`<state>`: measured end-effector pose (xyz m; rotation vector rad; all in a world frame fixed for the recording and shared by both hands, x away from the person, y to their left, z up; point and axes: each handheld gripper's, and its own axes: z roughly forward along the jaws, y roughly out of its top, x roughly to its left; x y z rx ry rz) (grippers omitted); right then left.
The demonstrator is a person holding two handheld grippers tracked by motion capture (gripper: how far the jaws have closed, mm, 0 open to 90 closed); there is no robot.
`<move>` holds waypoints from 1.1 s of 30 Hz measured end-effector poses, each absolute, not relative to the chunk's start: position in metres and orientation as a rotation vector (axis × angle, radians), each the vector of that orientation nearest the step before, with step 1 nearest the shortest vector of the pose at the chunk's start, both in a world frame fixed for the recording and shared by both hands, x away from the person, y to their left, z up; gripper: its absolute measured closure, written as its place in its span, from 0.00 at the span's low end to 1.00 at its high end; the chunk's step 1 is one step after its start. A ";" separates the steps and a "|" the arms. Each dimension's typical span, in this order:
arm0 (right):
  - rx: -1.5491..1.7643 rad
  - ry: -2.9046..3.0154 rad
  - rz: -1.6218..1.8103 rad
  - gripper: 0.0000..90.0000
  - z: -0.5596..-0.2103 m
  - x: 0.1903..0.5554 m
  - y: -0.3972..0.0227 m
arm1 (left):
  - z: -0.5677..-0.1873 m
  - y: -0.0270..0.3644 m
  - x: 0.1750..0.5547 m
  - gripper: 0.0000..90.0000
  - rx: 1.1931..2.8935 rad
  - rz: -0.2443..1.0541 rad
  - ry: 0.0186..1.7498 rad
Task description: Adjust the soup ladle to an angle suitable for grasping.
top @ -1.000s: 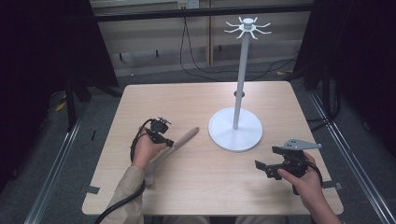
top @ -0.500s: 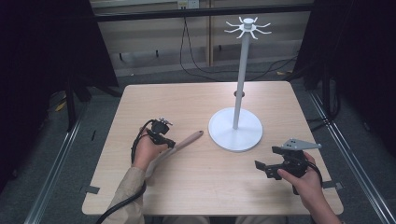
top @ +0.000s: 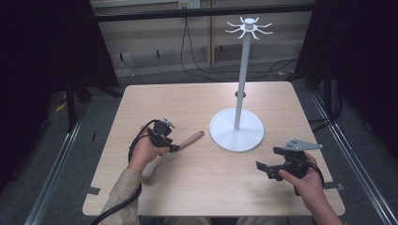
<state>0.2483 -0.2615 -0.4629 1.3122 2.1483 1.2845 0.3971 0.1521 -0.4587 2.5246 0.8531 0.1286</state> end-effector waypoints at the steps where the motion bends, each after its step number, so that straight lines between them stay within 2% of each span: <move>1: 1.312 2.148 1.284 0.05 -0.463 0.248 -0.261 | -0.460 0.151 0.397 0.58 2.538 0.127 0.847; 6: 1.315 2.150 1.284 0.05 -0.463 0.248 -0.261 | -0.469 0.143 0.397 0.59 2.617 0.119 0.811; 9: 1.314 2.148 1.286 0.05 -0.463 0.248 -0.262 | -0.473 0.139 0.397 0.69 2.658 0.105 0.774; 10: 1.314 2.148 1.286 0.05 -0.463 0.248 -0.262 | -0.474 0.138 0.397 0.69 2.646 0.106 0.778; 12: 1.314 2.147 1.286 0.05 -0.463 0.248 -0.262 | -0.473 0.136 0.397 0.75 2.661 0.126 0.781; 13: 1.314 2.145 1.284 0.05 -0.464 0.249 -0.262 | -0.472 0.135 0.398 0.85 2.668 0.132 0.792; 20: 1.311 2.147 1.289 0.05 -0.463 0.248 -0.262 | -0.470 0.140 0.398 0.86 2.625 0.115 0.802; 27: 1.311 2.155 1.299 0.05 -0.465 0.249 -0.260 | -0.447 0.149 0.394 0.86 2.531 0.123 0.857; 33: 1.305 2.161 1.293 0.05 -0.465 0.250 -0.259 | -0.420 0.158 0.391 0.86 2.432 0.131 0.840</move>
